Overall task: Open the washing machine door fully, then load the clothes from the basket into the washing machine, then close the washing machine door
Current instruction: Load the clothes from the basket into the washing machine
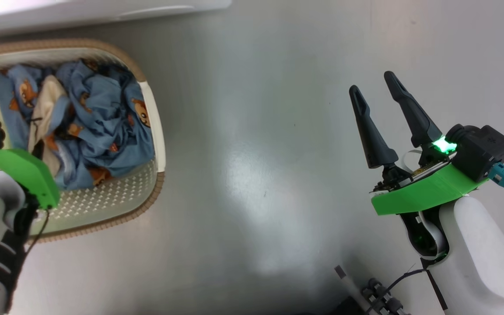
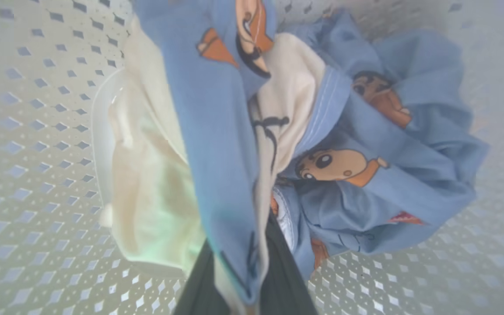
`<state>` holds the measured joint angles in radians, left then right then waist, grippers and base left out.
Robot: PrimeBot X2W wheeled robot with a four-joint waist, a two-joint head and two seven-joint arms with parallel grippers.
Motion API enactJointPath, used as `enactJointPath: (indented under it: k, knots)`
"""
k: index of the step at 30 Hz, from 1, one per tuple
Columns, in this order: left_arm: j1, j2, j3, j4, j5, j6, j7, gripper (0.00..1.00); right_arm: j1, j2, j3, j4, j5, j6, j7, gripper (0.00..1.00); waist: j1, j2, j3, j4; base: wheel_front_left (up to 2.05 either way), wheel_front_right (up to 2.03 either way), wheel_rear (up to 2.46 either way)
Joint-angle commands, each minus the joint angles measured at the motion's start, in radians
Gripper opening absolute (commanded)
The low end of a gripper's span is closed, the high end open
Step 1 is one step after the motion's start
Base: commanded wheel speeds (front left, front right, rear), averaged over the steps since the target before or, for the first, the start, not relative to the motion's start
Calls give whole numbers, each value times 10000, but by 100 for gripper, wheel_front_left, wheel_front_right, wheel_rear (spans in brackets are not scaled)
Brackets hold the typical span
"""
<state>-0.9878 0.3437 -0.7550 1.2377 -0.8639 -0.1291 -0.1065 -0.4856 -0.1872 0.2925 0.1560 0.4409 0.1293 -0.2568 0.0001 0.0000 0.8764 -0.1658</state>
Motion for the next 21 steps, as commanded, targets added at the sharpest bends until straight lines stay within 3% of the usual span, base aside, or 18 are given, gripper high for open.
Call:
enactJointPath:
  k: [1,14,21]
  knots:
    - [214,263,203,55,-211,-15,-361,0,318,73,105,-147,-23,14,-49,100,-1,0,-304,171,0,0,0]
    - [1042,-142,486,-411,-728,-15,-1537,0,647,43,20,162,96,14,-49,100,-1,0,-1834,583,0,0,0]
    - [1828,29,1761,-1690,61,-15,-1549,0,1102,-42,-107,358,198,14,-49,100,-1,0,-2864,829,0,0,0]
